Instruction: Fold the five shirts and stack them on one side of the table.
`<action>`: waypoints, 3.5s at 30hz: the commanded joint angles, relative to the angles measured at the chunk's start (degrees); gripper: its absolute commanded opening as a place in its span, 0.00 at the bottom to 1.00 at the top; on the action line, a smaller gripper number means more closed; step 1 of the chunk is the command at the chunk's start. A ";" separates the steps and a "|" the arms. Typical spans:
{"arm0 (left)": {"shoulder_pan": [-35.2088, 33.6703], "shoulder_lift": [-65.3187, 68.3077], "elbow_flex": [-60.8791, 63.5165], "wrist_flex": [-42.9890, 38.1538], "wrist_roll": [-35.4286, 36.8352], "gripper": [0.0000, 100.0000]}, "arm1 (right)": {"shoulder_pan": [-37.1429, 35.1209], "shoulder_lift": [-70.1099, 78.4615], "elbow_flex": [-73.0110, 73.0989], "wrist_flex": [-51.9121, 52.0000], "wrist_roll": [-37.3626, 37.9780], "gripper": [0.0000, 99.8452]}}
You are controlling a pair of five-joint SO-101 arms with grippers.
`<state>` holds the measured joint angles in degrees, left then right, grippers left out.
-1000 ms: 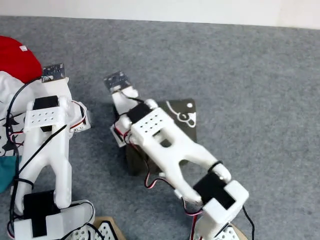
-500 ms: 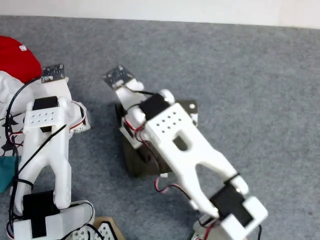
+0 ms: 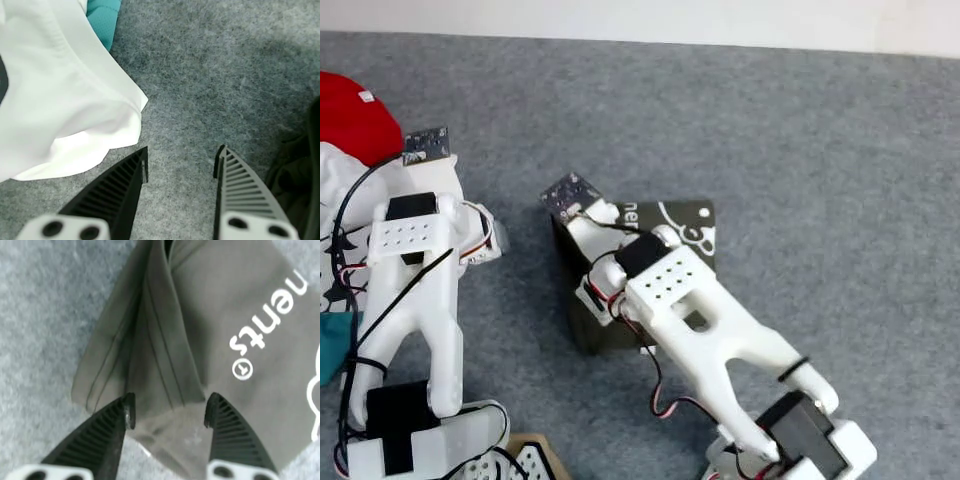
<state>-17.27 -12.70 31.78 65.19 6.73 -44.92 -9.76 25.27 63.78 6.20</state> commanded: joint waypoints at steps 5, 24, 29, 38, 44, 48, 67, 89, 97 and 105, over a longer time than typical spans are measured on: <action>-0.57 -0.31 -0.13 -0.62 0.62 0.23 | 1.27 2.33 -1.01 -4.62 0.70 0.07; -0.57 -0.22 -0.13 -0.70 0.62 0.23 | -12.09 -7.78 0.75 4.70 0.62 0.01; -0.57 -0.22 -0.13 -0.70 0.62 0.23 | -14.90 -3.74 3.38 0.57 0.44 0.01; -0.48 -0.22 1.27 -2.90 0.62 0.23 | -9.80 1.36 -0.66 5.05 5.71 0.32; -0.48 -0.22 1.71 -3.87 0.62 0.23 | -7.08 -0.66 -11.47 18.86 8.35 0.37; -0.48 -0.22 1.71 -3.87 0.62 0.23 | -4.26 -7.87 -15.43 24.22 8.35 0.37; -0.48 -0.22 1.71 -3.87 0.62 0.23 | 24.48 7.52 -12.62 5.85 7.38 0.37; 0.84 -0.13 1.89 -3.87 0.62 0.23 | 21.23 22.29 -1.01 -11.56 5.10 0.36; 0.84 -0.13 1.89 -3.87 0.62 0.23 | 18.33 23.78 -1.01 -11.65 5.27 0.10; 0.84 -0.13 1.89 -3.87 0.62 0.23 | 27.56 23.43 -5.58 -11.21 5.10 0.01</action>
<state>-17.27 -12.70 33.80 62.02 6.73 -21.98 12.75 22.37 52.79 11.38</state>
